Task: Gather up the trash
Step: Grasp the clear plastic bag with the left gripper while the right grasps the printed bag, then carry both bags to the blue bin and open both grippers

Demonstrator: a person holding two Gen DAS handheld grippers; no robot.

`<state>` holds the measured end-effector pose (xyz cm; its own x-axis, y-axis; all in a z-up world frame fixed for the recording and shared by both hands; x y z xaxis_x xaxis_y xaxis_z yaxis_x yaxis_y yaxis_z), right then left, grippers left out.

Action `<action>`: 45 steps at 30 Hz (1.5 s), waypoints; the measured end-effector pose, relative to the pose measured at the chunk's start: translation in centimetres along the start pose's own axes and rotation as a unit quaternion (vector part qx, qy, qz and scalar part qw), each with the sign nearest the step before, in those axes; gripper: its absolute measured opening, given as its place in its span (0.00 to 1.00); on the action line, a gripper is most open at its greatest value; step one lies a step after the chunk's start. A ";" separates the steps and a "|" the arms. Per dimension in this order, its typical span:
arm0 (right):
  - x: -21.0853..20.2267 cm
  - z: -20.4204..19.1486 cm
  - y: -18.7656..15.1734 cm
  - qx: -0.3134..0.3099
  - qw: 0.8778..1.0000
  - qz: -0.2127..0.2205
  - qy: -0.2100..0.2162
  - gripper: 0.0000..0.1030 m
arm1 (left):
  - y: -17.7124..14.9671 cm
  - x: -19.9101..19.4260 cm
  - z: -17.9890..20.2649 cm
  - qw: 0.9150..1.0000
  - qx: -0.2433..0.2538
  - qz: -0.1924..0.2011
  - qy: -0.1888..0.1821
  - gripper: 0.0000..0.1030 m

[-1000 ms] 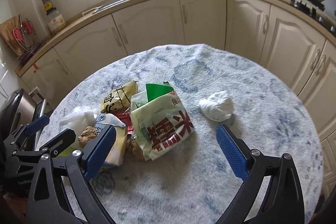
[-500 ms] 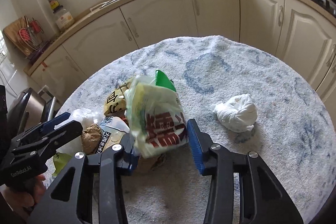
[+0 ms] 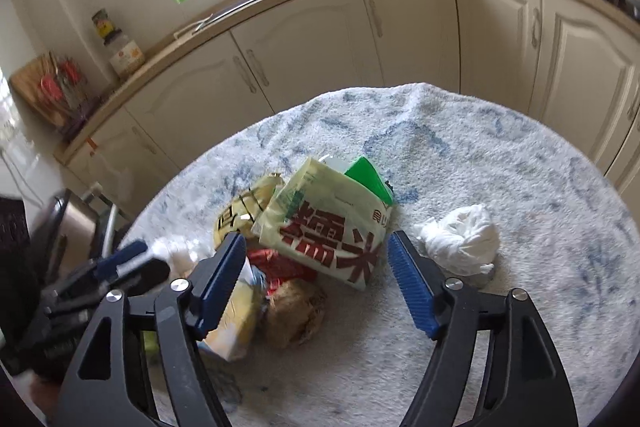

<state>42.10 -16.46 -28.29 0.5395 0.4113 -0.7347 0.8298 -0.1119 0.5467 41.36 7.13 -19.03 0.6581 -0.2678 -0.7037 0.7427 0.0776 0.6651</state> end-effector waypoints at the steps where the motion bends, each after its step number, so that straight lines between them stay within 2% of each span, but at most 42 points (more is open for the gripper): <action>1: 0.5 0.3 0.2 0.012 1.000 -0.002 -0.003 0.76 | 0.0 0.4 0.2 1.000 0.005 -0.005 -0.003 0.66; 2: 1.0 0.5 0.3 0.023 1.000 -0.006 0.000 0.76 | 0.3 0.8 0.7 1.000 0.008 -0.001 -0.006 0.66; 5: 2.0 0.7 0.5 0.039 0.999 -0.009 0.014 0.71 | 1.1 1.2 0.8 1.000 0.008 -0.002 -0.019 0.40; 7: 2.0 0.6 0.7 0.041 0.999 -0.008 0.022 0.68 | 1.6 1.7 0.6 1.000 0.009 -0.002 -0.015 0.37; 8: 1.7 0.4 0.8 0.039 0.999 -0.004 0.031 0.60 | 1.0 1.8 1.3 1.000 0.010 -0.001 -0.015 0.36; 10: 0.9 0.0 1.1 0.020 0.999 0.004 0.028 0.50 | 0.5 1.5 1.2 1.000 0.007 0.000 -0.018 0.35; 11: 0.8 -0.2 1.2 0.013 1.000 0.004 0.026 0.47 | -0.9 0.5 1.7 1.000 0.006 0.000 -0.020 0.34; 13: 0.6 -0.3 1.1 0.008 1.000 -0.005 0.026 0.47 | -1.8 -0.3 1.5 1.000 0.002 0.002 -0.026 0.34; 15: 0.6 0.0 1.0 0.016 1.000 -0.006 0.022 0.51 | -3.1 -1.2 1.5 1.000 0.002 0.006 -0.023 0.34; 16: 0.7 0.1 1.0 0.019 1.000 -0.009 0.015 0.59 | -2.5 -1.0 1.0 1.000 0.003 0.007 -0.016 0.35; 17: 0.7 0.2 1.1 0.016 1.000 -0.007 0.010 0.66 | -4.0 -1.5 1.9 1.000 0.005 0.007 -0.007 0.38; 20: 1.5 -0.1 1.4 0.007 1.000 -0.008 -0.006 0.82 | -4.2 -1.1 2.3 1.000 0.011 -0.001 0.002 0.43; 24: 3.6 0.2 1.6 0.024 0.999 -0.030 -0.013 0.82 | -4.0 0.0 2.9 1.000 0.024 -0.009 -0.005 0.41; 25: 4.1 0.3 1.7 0.017 0.999 -0.032 -0.026 0.72 | -3.9 0.1 2.9 1.000 0.019 -0.008 -0.010 0.40; 26: 4.2 0.2 1.9 0.003 0.999 -0.026 -0.038 0.53 | -3.9 0.3 2.7 1.000 0.015 -0.009 -0.014 0.38; 28: 4.4 0.2 1.7 0.001 0.999 -0.031 -0.030 0.31 | -3.8 0.4 2.4 1.000 0.006 -0.009 -0.019 0.37; 31: 4.0 0.4 1.3 0.000 0.999 -0.028 -0.015 0.31 | -3.7 0.2 1.7 1.000 -0.005 -0.005 -0.018 0.36; 38: 1.0 0.5 0.7 -0.001 1.000 -0.001 0.015 0.15 | -3.2 -1.6 1.0 1.000 -0.012 0.022 -0.013 0.36; 45: -1.3 0.5 -0.6 -0.002 0.999 0.009 0.032 0.15 | -3.4 -3.4 1.7 0.999 0.005 0.035 -0.015 0.36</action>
Point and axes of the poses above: each gripper's, at about its wrist camera, not at the fingertips, and x roughly the way its jaws point, z to its right, y to its top, the point moved 9 cm from there along x, roughly the way its jaws point, and after that the axes turned 1 degree about y, right-handed, at the moved point
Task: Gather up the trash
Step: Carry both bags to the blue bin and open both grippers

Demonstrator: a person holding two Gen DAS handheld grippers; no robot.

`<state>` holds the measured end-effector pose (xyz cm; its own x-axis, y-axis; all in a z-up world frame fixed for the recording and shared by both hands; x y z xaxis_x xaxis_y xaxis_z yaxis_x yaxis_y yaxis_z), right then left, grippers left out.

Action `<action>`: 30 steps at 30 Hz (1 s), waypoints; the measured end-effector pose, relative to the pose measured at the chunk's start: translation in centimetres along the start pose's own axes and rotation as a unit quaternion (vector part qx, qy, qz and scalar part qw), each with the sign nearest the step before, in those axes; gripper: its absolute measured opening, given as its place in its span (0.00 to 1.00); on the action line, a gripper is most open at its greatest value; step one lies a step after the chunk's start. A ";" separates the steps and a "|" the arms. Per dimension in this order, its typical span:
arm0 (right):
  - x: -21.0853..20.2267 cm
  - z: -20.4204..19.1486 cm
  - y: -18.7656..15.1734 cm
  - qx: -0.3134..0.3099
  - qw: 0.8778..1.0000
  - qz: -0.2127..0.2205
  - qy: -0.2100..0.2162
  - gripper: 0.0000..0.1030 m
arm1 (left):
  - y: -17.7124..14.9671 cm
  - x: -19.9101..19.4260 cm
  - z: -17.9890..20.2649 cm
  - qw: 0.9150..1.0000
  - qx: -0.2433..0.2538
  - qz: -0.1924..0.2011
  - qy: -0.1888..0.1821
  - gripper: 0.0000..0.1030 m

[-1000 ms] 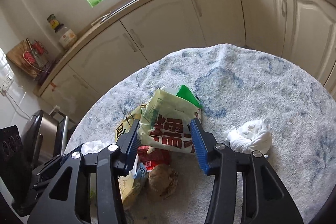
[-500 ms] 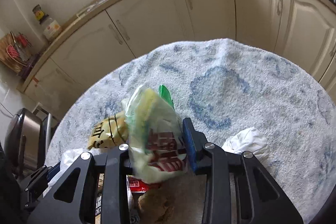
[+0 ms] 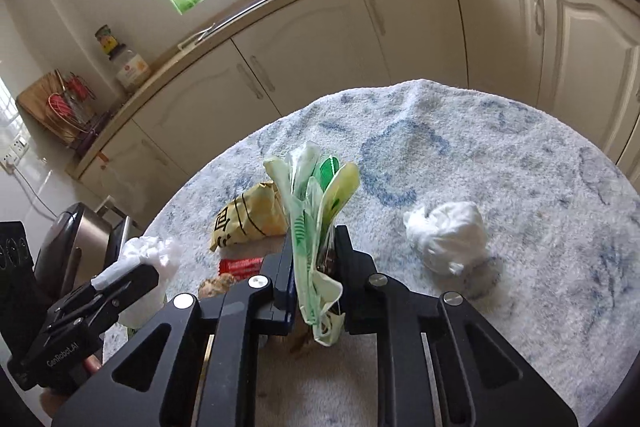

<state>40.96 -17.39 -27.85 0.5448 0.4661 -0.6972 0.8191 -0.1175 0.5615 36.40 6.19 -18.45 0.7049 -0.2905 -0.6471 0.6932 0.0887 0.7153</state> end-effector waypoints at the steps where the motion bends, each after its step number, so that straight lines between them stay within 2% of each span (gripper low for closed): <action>1: -0.4 -0.1 -0.2 -0.002 1.000 0.003 0.001 0.15 | -0.1 -0.4 0.3 1.000 0.003 0.002 0.000 0.36; 9: -4.7 -0.4 -2.3 -0.017 1.000 0.021 -0.001 0.15 | -1.0 -3.3 2.4 0.999 0.032 0.019 -0.012 0.35; 16: -9.5 0.1 -4.1 -0.016 0.999 0.044 -0.002 0.15 | -2.4 -6.8 5.9 0.997 0.058 0.035 -0.036 0.35; 23: -15.3 2.4 -6.3 -0.002 0.997 0.075 -0.016 0.15 | -4.6 -9.7 13.3 0.991 0.100 0.039 -0.078 0.35; 30: -23.5 7.4 -9.4 0.023 0.990 0.118 -0.075 0.15 | -7.0 -11.1 22.6 0.980 0.142 0.034 -0.132 0.36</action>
Point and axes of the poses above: each gripper's, at about its wrist camera, not at the fingertips, and x roughly the way its jaws point, z to its right, y to its top, the point moved 9 cm from there along x, roughly the way its jaws point, and after that the axes turned 1 degree about y, right-handed, at the moved point
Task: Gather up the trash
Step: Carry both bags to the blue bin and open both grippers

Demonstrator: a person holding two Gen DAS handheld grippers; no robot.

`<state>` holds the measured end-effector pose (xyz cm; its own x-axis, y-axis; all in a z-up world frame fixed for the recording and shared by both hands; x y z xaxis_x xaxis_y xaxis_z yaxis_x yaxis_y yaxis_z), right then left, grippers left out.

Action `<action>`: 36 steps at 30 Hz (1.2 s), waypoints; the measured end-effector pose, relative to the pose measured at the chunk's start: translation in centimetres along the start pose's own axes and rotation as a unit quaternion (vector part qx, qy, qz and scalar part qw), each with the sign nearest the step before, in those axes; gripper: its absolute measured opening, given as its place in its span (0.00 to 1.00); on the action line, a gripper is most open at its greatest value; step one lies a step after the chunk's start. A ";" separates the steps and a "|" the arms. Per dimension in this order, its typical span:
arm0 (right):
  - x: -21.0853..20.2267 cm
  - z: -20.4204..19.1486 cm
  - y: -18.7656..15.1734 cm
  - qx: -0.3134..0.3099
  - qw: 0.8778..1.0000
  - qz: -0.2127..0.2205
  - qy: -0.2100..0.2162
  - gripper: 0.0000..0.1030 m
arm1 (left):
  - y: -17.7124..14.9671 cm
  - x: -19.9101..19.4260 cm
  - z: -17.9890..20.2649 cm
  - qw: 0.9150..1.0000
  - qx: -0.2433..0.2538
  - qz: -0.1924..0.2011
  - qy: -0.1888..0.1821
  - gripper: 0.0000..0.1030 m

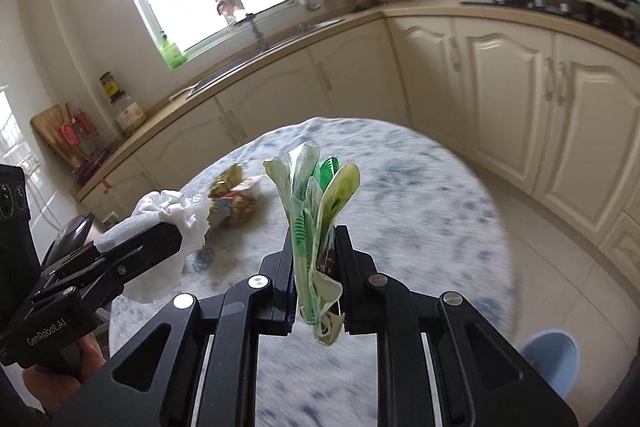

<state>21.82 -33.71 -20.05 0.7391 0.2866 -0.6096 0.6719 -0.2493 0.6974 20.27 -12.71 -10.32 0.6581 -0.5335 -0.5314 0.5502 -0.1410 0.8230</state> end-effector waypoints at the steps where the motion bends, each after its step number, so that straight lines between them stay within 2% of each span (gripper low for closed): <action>1: -1.4 1.2 -0.1 0.005 1.000 0.007 -0.012 0.15 | 0.0 0.4 1.5 1.000 0.006 -0.002 -0.010 0.36; 10: -11.8 12.3 -1.9 0.058 0.989 0.054 -0.124 0.15 | -0.2 5.2 15.1 0.992 0.064 -0.036 -0.107 0.36; 16: -14.6 19.3 -4.7 0.104 0.978 0.045 -0.175 0.15 | -1.6 10.2 22.2 0.982 0.088 -0.073 -0.150 0.36; 20: -14.9 23.9 -7.3 0.144 0.971 0.030 -0.190 0.15 | -3.2 15.1 25.2 0.976 0.093 -0.113 -0.161 0.36; 27: -13.0 31.0 -11.3 0.213 0.956 -0.002 -0.200 0.16 | -6.2 24.0 29.3 0.963 0.096 -0.190 -0.166 0.36; 36: -11.0 37.8 -15.3 0.279 0.937 -0.032 -0.207 0.18 | -7.1 37.4 34.3 0.945 0.104 -0.264 -0.163 0.36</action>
Point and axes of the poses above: each gripper's, at about its wrist camera, not at the fingertips, and x roughly the way its jaws point, z to its right, y to its top, the point moved 9 cm from there along x, roughly the way its jaws point, and after that the axes turned 1 degree about y, right-handed, at the moved point
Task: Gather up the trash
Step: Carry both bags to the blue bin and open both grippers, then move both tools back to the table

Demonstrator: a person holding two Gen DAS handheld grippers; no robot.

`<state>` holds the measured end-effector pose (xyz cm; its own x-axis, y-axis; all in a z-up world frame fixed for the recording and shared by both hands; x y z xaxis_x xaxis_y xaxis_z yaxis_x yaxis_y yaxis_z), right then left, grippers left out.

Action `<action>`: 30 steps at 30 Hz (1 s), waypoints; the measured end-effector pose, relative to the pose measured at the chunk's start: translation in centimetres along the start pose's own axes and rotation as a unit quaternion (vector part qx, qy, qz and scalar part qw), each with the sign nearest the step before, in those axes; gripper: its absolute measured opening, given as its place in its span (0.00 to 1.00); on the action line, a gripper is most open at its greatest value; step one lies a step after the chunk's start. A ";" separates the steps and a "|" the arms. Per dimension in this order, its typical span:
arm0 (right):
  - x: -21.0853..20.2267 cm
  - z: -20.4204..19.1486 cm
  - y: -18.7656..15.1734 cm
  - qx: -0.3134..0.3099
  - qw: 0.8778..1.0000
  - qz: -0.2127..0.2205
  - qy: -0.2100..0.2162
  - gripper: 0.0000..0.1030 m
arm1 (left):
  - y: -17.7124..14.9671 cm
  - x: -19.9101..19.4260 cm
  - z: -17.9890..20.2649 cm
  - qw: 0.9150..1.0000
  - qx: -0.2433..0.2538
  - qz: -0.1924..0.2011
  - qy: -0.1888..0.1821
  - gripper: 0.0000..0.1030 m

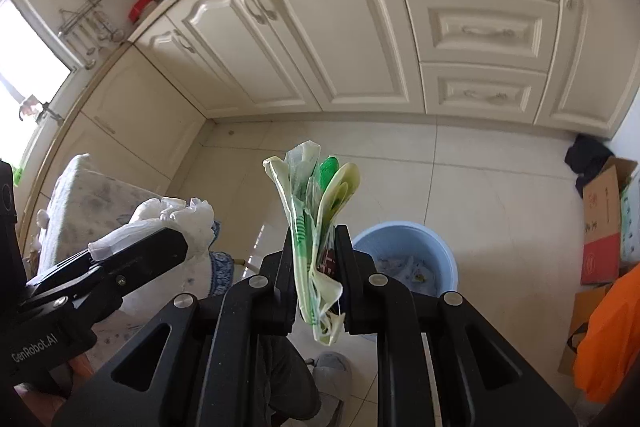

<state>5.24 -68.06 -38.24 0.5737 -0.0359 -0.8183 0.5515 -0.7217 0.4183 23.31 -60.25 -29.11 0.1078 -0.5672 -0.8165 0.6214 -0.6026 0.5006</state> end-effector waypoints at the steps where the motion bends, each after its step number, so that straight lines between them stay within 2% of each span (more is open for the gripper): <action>1: 0.3 0.5 0.0 0.004 1.000 -0.003 -0.004 0.18 | 0.4 0.9 0.1 1.000 0.002 -0.005 -0.001 0.37; 3: 1.1 1.8 -0.1 0.016 1.000 -0.011 -0.007 0.19 | 1.1 2.6 0.4 1.000 0.008 -0.015 0.004 0.39; 4: 1.3 2.3 -0.2 0.023 1.000 -0.013 -0.007 0.25 | 1.3 3.2 0.5 1.000 0.010 -0.020 0.005 0.40; 5: 1.5 2.7 -0.3 0.027 1.000 -0.014 -0.007 0.35 | 1.4 3.6 0.6 1.000 0.010 -0.024 0.006 0.43; 7: 1.6 3.5 -0.5 0.037 0.999 -0.013 -0.010 0.48 | 1.6 4.1 0.7 1.000 0.012 -0.025 0.011 0.54; 9: 1.6 4.3 -0.8 0.047 0.999 -0.013 -0.013 0.56 | 1.6 4.1 0.9 0.999 0.016 -0.020 0.020 0.73; 11: 1.5 4.5 -1.0 0.055 0.998 -0.010 -0.017 0.79 | 1.4 3.9 0.9 0.999 0.020 -0.017 0.032 0.88; 14: 1.1 4.6 -1.3 0.059 0.998 -0.003 -0.021 0.93 | 0.7 2.9 1.4 0.999 0.024 -0.010 0.040 0.93; 17: 0.5 4.3 -1.2 0.062 0.998 0.002 -0.024 1.00 | -0.6 0.9 1.6 0.999 0.023 -0.006 0.042 0.94; 21: -0.6 3.1 -0.8 0.060 0.998 0.014 -0.017 1.00 | -1.4 -2.2 1.6 0.999 0.020 0.010 0.046 0.95; 26: -2.7 0.0 0.3 0.047 0.998 0.035 0.002 1.00 | -2.3 -8.1 0.8 0.997 0.017 0.052 0.051 0.99; 30: -5.0 -4.0 1.5 0.024 0.998 0.061 0.022 1.00 | -3.6 -13.8 -0.3 0.994 0.016 0.093 0.060 0.99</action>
<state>5.63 -66.17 -31.97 0.6609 -0.0967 -0.7442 0.4466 -0.7463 0.4936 19.84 -50.08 -19.71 0.3111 -0.5999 -0.7371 0.5579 -0.5126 0.6526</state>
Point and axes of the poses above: each gripper's, at about its wrist camera, not at the fingertips, and x roughly the way its jaws point, z to its right, y to its top, the point moved 9 cm from there along x, roughly the way its jaws point, and after that the axes turned 1 degree about y, right-handed, at the moved point
